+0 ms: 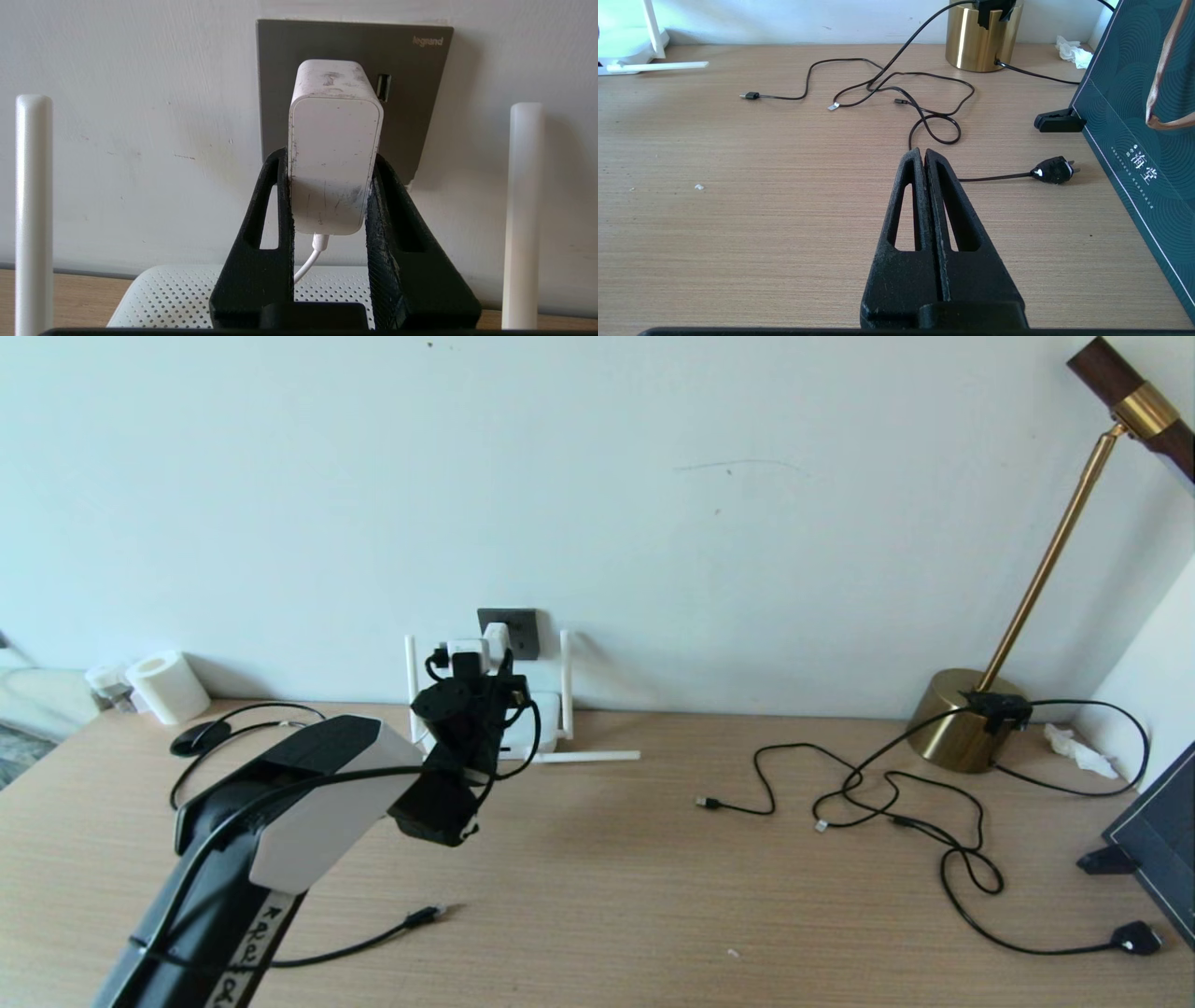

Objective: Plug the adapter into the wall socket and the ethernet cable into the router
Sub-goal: Plug plug into socket

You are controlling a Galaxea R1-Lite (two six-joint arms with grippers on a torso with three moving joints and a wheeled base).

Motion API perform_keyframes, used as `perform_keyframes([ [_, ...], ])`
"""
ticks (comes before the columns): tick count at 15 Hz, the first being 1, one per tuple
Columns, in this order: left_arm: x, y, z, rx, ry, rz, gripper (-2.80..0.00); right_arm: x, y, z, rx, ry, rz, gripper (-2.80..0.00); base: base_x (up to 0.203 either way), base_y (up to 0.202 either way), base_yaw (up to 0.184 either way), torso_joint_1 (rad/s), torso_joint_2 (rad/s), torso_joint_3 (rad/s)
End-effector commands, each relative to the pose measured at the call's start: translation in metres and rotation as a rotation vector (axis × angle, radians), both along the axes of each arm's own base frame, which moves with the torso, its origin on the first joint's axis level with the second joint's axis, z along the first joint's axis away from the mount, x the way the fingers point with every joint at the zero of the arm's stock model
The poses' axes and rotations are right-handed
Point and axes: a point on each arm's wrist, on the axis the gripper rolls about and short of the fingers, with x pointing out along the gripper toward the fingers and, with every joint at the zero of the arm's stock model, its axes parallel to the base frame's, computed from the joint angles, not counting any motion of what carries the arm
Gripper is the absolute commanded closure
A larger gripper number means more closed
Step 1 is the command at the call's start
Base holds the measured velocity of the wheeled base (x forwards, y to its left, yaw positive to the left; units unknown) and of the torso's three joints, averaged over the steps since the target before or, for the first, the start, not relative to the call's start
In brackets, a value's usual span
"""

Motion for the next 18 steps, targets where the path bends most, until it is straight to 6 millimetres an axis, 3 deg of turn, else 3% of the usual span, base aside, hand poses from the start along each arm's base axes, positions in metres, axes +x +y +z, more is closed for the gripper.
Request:
perform_keyframes([
  [1,-0.0014,-0.0030,-0.0020,-0.001,-0.001,-0.004,0.00,0.0001,0.0000,0.0000,0.000,0.000,0.000,0.00,0.000,0.000,0.000,0.000,0.00,0.000],
  [18,0.0020,0.0016,-0.0026,-0.001,-0.004,0.005,0.00,0.0000,0.0000,0.0000,0.000,0.000,0.000,0.00,0.000,0.000,0.000,0.000,0.00,0.000],
])
